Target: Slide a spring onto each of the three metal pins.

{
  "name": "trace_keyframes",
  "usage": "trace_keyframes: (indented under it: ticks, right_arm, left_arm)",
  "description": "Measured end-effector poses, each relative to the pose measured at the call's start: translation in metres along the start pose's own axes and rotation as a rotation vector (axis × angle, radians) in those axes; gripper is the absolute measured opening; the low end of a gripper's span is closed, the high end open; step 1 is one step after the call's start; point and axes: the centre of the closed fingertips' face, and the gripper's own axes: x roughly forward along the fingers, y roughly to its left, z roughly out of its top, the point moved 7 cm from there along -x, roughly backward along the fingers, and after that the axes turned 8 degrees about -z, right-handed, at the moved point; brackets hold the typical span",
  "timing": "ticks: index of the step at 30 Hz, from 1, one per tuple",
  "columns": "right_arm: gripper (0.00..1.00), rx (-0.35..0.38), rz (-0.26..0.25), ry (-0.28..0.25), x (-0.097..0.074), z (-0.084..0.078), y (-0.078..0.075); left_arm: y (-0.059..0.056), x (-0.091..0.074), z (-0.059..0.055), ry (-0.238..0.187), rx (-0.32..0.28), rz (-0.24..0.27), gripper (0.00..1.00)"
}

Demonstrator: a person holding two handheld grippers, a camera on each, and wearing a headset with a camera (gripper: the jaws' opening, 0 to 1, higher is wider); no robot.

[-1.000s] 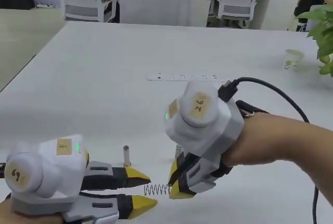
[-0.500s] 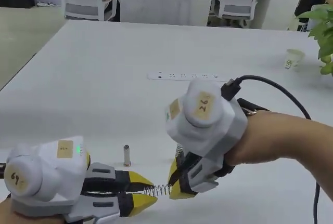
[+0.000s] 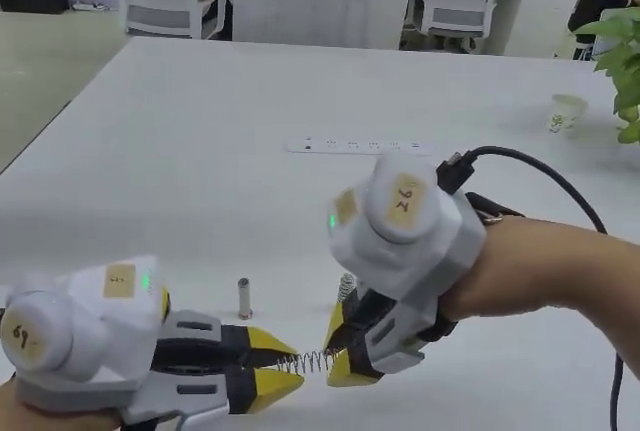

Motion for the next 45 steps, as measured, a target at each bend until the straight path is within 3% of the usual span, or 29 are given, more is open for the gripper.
trace_keyframes:
  ticks: [14,24,33,45]
  right_arm:
    - [0.09,0.011,-0.010,-0.026,0.000,0.004,-0.002]
    - [0.09,0.017,-0.024,-0.088,-0.011,0.019,-0.005]
    - [0.08,0.009,0.002,-0.124,-0.013,0.034,-0.001]
    - [0.08,-0.026,0.007,-0.111,-0.012,0.044,0.000]
  left_arm:
    - [0.002,-0.004,0.003,-0.014,0.000,0.019,0.02]
    - [0.004,-0.003,-0.001,-0.003,-0.009,0.020,0.02]
    - [0.004,-0.001,-0.004,0.002,-0.020,0.009,0.02]
    - [0.002,0.000,-0.003,-0.006,-0.022,0.011,0.02]
